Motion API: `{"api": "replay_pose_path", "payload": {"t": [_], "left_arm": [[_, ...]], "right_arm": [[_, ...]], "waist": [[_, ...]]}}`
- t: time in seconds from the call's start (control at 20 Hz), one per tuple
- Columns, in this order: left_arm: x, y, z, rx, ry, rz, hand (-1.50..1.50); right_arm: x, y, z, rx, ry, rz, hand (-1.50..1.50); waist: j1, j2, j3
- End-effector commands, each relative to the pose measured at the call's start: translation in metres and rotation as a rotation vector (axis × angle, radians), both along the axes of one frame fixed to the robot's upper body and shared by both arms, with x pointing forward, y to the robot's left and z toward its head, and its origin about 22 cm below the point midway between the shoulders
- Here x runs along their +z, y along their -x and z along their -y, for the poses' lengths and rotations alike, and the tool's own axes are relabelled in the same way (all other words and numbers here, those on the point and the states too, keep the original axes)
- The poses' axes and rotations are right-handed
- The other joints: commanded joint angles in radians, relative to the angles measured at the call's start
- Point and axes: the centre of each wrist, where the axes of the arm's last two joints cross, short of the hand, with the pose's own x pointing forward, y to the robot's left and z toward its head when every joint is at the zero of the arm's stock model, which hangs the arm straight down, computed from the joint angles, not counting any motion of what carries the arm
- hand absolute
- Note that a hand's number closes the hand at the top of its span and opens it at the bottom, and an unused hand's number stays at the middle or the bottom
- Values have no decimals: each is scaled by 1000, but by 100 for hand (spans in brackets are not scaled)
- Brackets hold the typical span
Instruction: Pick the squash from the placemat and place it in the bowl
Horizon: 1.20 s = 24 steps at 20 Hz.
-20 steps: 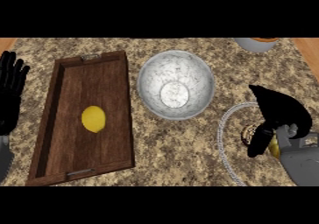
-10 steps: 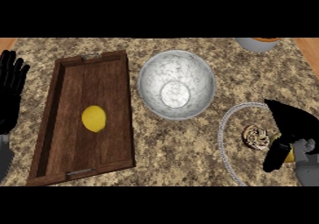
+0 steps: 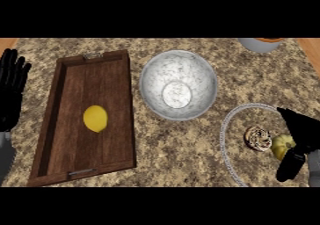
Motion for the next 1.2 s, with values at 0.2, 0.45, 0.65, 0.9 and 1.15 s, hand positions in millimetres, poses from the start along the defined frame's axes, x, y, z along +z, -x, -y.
{"api": "replay_pose_path", "payload": {"t": [0.2, 0.45, 0.65, 0.9, 1.15], "left_arm": [[0, 13, -6, -16, 5, -9, 0], [3, 3, 9, 1, 6, 2, 0], [-9, 12, 1, -11, -6, -7, 0], [4, -9, 6, -22, 11, -12, 0], [-2, 4, -18, -9, 4, 4, 0]], "right_arm": [[-22, -12, 5, -69, 63, -50, -150], [-26, -6, 31, -92, 66, -66, -150], [-38, -6, -13, -90, 68, -88, -150], [-45, -15, 15, -119, 83, -111, -150], [-69, -9, 36, -162, 79, -122, -150]], "waist": [[11, 1, 1], [5, 1, 1], [8, 1, 0], [6, 2, 1], [9, 2, 1]]}}
